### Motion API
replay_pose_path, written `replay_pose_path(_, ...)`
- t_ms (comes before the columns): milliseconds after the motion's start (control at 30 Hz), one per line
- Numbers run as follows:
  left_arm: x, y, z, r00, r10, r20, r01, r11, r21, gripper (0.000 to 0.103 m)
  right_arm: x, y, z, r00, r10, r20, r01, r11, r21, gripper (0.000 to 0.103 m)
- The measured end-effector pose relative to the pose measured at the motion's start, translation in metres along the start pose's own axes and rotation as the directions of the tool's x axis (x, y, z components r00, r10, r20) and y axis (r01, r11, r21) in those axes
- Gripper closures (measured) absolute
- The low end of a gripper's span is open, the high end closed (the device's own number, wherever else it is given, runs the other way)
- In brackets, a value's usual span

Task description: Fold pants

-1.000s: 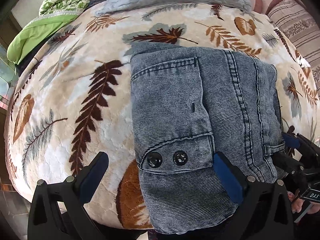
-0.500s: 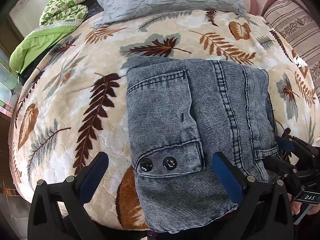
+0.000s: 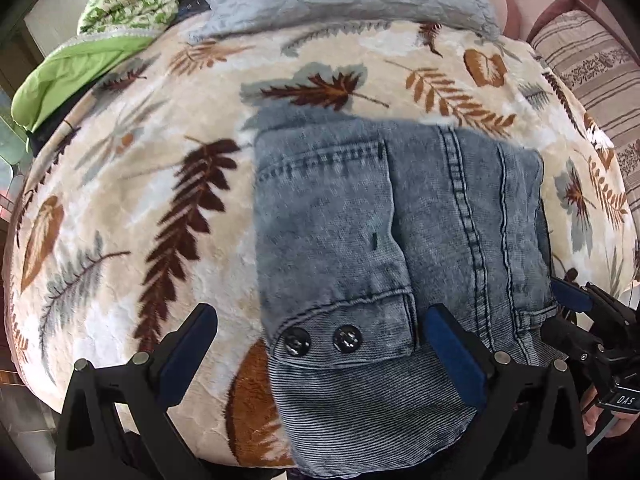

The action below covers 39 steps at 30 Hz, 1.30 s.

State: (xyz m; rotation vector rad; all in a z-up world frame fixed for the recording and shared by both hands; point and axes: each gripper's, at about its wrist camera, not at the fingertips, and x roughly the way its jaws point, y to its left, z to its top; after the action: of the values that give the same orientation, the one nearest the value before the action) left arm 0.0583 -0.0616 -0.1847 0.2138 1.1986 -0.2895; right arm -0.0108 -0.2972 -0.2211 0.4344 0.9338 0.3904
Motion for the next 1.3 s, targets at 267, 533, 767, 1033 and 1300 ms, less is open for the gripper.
replay_pose_path(267,-0.015,0.021,0.017,0.999,0.015,0.045,-0.013,0.998,-0.058,0.0,-0.022,-0.004,0.004,0.994,-0.006,0.109,0.003,1.0,0.023,0.037)
replay_pose_path(533,0.024,0.014,0.016,0.992,0.097,-0.078,-0.098,0.995,-0.009,0.0,-0.004,-0.004,0.003,1.0,-0.009,0.011,0.009,1.0,0.019,0.037)
replay_pose_path(767,0.012,0.014,0.016,0.994,0.105,-0.041,-0.105,0.994,0.018,0.0,-0.001,-0.003,0.001,1.0,-0.015,-0.01,0.015,1.0,-0.009,0.038)
replay_pose_path(1033,0.0,0.038,0.027,1.0,0.025,-0.002,-0.025,0.999,-0.033,0.0,-0.033,-0.031,0.01,0.991,-0.121,0.05,0.112,0.984,0.14,0.037)
replay_pose_path(1300,0.002,0.045,0.023,0.999,-0.029,-0.015,0.029,1.0,0.004,0.0,-0.047,-0.056,0.03,0.996,-0.09,0.007,0.087,0.976,0.197,0.037)
